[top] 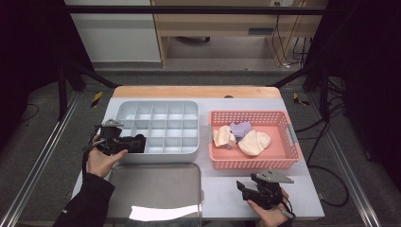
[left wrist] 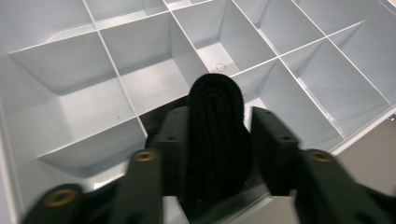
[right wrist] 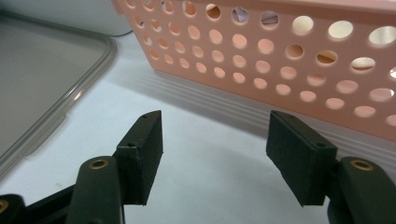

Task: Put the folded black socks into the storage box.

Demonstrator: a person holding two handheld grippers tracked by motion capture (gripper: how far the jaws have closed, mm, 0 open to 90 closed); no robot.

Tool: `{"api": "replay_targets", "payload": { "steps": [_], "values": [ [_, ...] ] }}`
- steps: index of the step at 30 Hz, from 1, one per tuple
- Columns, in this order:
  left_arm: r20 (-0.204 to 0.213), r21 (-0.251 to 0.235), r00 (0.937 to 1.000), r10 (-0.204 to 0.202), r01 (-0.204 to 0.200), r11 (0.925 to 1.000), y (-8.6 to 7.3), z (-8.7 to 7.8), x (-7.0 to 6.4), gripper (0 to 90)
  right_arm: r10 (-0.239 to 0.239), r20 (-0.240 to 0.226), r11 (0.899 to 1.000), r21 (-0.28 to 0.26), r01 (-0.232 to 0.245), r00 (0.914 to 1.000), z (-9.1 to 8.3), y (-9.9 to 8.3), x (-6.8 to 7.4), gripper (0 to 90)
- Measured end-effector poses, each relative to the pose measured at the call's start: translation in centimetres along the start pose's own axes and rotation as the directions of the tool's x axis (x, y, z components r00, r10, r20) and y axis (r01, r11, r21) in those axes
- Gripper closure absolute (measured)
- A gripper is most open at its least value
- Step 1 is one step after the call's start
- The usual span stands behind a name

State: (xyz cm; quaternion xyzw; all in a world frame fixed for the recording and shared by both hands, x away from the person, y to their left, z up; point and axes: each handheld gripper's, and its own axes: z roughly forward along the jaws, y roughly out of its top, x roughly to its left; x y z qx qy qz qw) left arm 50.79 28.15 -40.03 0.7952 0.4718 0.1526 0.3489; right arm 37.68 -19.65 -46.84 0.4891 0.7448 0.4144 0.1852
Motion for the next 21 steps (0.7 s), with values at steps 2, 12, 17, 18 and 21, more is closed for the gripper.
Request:
{"api": "replay_targets", "payload": {
  "steps": [2, 12, 17, 18, 21],
  "values": [
    [-0.008, -0.002, 1.0, 0.004, -0.004, 1.0, -0.2, 0.3, 0.0, 69.3, 0.001, -0.001, 1.0, 0.001, -0.001, 1.0, 0.0, 0.0, 0.1, 36.7],
    [-0.062, 0.04, 0.998, 0.011, -0.008, 0.9992, -0.4, 1.6, 0.0, 79.1, 0.006, -0.003, 1.0, 0.001, -0.006, 1.0, -0.1, 0.0, 0.1, 36.7],
    [-0.057, 0.016, 0.9984, 0.005, -0.004, 0.9999, -0.5, 1.2, -0.1, 76.0, -0.002, -0.006, 1.0, -0.004, 0.002, 1.0, -0.1, 0.0, 0.2, 36.7],
    [-0.054, 0.004, 0.9985, 0.008, -0.008, 1.0, -0.5, 1.0, -0.2, 74.1, -0.003, -0.006, 1.0, -0.006, 0.003, 1.0, -0.2, 0.1, 0.2, 36.7],
    [-0.02, -0.058, 0.9998, -0.004, 0.003, 0.9983, -0.6, 0.0, -0.7, 67.5, 0.004, -0.005, 1.0, -0.009, -0.004, 1.0, -0.2, 0.1, 0.1, 36.7]
  ]
}}
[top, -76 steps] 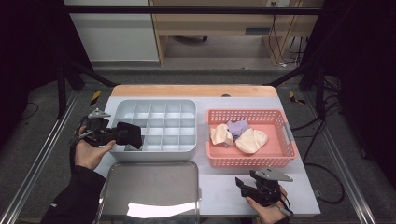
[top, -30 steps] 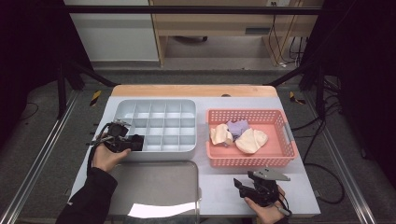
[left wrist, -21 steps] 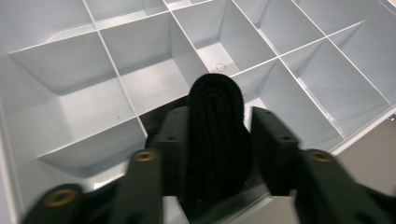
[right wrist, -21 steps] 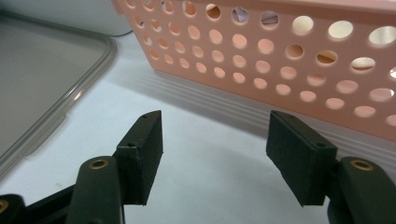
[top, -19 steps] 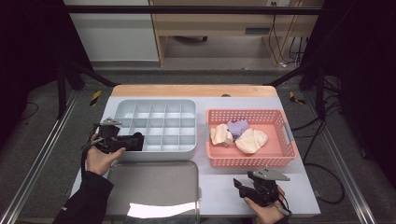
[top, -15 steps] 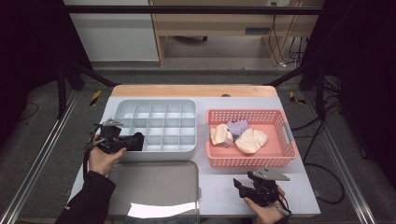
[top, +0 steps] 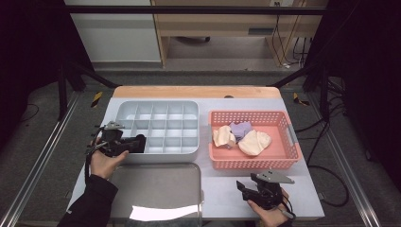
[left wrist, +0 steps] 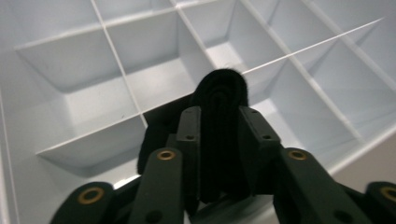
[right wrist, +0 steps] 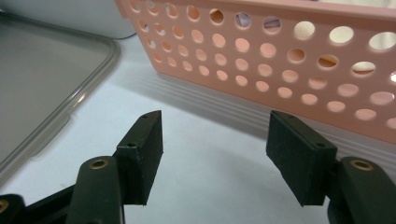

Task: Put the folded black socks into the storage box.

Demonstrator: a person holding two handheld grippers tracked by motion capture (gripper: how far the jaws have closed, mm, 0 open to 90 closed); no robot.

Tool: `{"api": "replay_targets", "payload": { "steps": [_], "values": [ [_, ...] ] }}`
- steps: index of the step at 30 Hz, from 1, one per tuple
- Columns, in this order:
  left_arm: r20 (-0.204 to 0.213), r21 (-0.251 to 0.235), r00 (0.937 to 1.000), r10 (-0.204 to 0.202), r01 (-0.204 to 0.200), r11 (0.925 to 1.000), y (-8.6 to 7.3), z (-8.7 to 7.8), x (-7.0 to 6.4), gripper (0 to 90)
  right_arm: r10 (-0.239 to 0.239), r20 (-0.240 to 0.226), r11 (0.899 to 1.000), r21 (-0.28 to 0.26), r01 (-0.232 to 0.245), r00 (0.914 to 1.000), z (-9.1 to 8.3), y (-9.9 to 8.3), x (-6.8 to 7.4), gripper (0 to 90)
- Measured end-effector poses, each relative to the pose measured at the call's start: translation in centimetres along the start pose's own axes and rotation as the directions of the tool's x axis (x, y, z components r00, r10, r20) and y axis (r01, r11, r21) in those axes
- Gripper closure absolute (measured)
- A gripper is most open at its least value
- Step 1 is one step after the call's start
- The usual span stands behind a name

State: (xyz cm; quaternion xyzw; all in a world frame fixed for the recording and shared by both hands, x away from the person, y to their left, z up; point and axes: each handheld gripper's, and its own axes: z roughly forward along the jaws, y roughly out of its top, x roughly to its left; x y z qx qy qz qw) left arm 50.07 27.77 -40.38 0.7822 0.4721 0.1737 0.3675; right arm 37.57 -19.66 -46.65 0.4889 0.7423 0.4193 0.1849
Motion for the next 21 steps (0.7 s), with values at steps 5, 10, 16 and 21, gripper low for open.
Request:
{"api": "replay_targets", "payload": {
  "steps": [5, 10, 16, 21],
  "values": [
    [0.014, -0.14, 0.9999, -0.009, 0.011, 0.9901, -0.2, -1.8, -1.0, 57.1, -0.003, -0.002, 1.0, -0.007, 0.003, 1.0, -0.1, 0.1, 0.1, 36.5],
    [0.027, -0.195, 0.9996, -0.009, 0.014, 0.9807, -1.1, -2.8, -2.2, 48.0, 0.002, 0.001, 1.0, -0.011, -0.002, 1.0, -0.2, 0.1, 0.0, 36.5],
    [0.036, -0.183, 0.9994, -0.001, 0.008, 0.9831, -2.6, -3.2, -3.6, 42.4, 0.006, 0.0, 1.0, -0.022, -0.006, 1.0, -0.4, 0.2, 0.1, 36.5],
    [0.061, -0.195, 0.9981, 0.002, 0.01, 0.9807, -4.0, -3.5, -4.6, 40.4, 0.003, 0.003, 1.0, -0.028, -0.002, 1.0, -0.5, 0.2, 0.0, 36.5]
  ]
}}
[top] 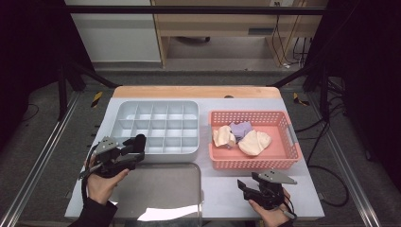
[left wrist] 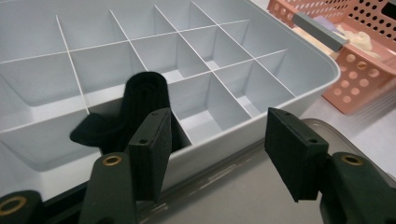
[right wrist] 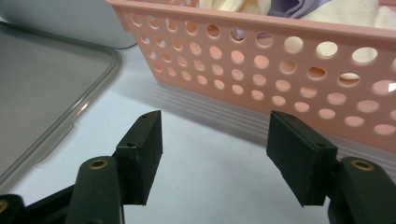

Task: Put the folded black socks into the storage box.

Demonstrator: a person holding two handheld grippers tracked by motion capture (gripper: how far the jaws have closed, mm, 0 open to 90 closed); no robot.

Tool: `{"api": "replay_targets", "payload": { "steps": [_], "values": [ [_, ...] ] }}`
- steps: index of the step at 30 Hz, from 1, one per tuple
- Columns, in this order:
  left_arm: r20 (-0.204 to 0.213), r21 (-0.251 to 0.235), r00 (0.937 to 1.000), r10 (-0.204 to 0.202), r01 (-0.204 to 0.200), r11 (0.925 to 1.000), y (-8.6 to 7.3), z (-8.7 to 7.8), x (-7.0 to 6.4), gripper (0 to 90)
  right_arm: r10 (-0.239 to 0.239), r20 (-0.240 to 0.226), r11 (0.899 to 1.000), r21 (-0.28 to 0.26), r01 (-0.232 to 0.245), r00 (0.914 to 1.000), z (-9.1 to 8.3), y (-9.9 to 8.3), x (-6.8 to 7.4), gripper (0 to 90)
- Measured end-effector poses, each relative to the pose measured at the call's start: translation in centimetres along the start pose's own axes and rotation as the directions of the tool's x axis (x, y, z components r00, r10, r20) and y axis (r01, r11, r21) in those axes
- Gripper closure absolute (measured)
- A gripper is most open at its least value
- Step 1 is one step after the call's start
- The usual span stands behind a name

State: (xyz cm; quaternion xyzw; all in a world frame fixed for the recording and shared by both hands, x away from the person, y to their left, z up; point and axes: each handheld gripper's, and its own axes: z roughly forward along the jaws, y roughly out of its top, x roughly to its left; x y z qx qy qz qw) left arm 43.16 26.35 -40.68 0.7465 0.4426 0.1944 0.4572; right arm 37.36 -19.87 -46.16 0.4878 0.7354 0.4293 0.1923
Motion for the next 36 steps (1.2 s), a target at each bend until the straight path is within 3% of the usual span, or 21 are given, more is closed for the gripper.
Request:
{"api": "replay_targets", "payload": {
  "steps": [2, 8, 15, 18, 28, 36],
  "values": [
    [0.002, -0.02, 0.9998, 0.019, -0.019, 0.9996, -0.6, -0.3, -0.3, 38.8, 0.004, -0.001, 1.0, -0.003, -0.004, 1.0, -0.1, 0.0, 0.0, 36.4],
    [0.017, -0.035, 0.9997, 0.014, -0.014, 0.9993, -2.0, -0.8, -1.1, 34.1, 0.0, 0.001, 1.0, -0.009, 0.0, 1.0, -0.1, 0.1, 0.1, 36.0],
    [0.015, 0.013, 0.9982, 0.058, -0.059, 0.9982, -3.9, -0.5, -1.8, 38.6, -0.002, 0.01, 1.0, -0.02, 0.002, 0.9999, -0.3, 0.1, 0.0, 35.6],
    [0.037, 0.017, 0.9986, 0.038, -0.039, 0.9991, -4.9, -0.5, -2.1, 39.2, -0.002, 0.013, 1.0, -0.022, 0.003, 0.9999, -0.3, 0.1, 0.0, 35.3],
    [0.019, 0.005, 0.9998, -0.009, 0.009, 0.9999, -7.2, -0.7, -1.4, 41.2, 0.006, 0.016, 0.999, -0.053, -0.005, 0.9999, -0.6, 0.6, -0.1, 34.6],
    [0.013, 0.03, 0.9999, -0.003, 0.002, 0.9996, -7.5, -0.3, -1.2, 39.2, 0.01, 0.008, 0.997, -0.076, -0.009, 0.9999, -1.0, 1.1, -0.3, 33.8]
  ]
}}
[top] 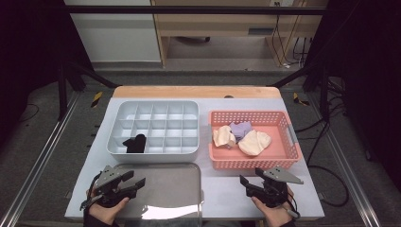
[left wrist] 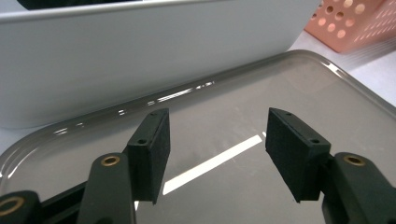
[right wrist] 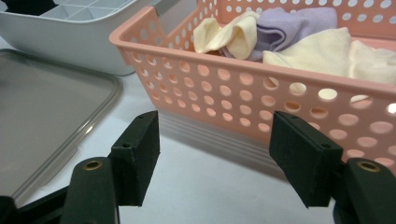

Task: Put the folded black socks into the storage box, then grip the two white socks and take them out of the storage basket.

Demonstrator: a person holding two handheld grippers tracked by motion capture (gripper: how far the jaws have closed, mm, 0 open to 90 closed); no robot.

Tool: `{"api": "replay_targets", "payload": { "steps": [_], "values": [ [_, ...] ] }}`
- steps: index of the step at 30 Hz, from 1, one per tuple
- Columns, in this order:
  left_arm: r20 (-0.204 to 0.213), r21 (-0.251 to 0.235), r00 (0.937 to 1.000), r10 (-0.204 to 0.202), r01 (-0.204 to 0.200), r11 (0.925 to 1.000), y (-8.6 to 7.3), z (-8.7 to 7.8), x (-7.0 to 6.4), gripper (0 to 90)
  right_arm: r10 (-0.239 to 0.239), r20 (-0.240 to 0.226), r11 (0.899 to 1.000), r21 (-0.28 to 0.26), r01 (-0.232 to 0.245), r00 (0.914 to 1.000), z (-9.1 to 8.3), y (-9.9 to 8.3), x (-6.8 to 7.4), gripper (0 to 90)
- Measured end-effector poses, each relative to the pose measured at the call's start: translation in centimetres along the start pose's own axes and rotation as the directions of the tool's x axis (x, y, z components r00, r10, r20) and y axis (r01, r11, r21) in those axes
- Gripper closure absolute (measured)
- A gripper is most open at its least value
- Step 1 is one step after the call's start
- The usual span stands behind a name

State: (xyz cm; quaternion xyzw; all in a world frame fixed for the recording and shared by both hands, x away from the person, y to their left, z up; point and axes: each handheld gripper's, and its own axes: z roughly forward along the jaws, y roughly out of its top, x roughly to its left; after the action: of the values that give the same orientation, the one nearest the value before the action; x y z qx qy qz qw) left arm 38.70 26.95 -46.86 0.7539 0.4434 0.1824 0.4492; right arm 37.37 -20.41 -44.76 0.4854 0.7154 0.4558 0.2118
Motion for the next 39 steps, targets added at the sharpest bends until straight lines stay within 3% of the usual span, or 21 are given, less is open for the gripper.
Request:
{"api": "replay_targets", "payload": {
  "steps": [9, 19, 33, 39],
  "values": [
    [0.008, 0.012, 0.9995, -0.031, 0.031, 0.9995, -0.1, 0.1, 0.5, 37.4, 0.016, -0.003, 1.0, -0.027, -0.016, 0.9999, -0.2, 1.4, -0.1, 32.6],
    [-0.003, 0.023, 0.9997, -0.023, 0.023, 0.9995, -0.1, 0.2, 0.6, 35.8, 0.019, 0.038, 0.997, -0.076, -0.016, 0.9991, -0.8, 4.0, -0.9, 33.1],
    [0.002, 0.024, 0.9996, -0.029, 0.029, 0.9993, -0.2, 0.2, 0.6, 36.2, -0.005, 0.082, 0.997, -0.076, 0.011, 0.9966, 0.8, 7.6, -1.7, 32.1],
    [0.001, 0.027, 0.9997, -0.024, 0.024, 0.9993, -0.2, 0.2, 0.6, 36.7, 0.009, 0.081, 0.996, -0.088, -0.002, 0.9966, 1.6, 9.6, -2.2, 32.5]
  ]
}}
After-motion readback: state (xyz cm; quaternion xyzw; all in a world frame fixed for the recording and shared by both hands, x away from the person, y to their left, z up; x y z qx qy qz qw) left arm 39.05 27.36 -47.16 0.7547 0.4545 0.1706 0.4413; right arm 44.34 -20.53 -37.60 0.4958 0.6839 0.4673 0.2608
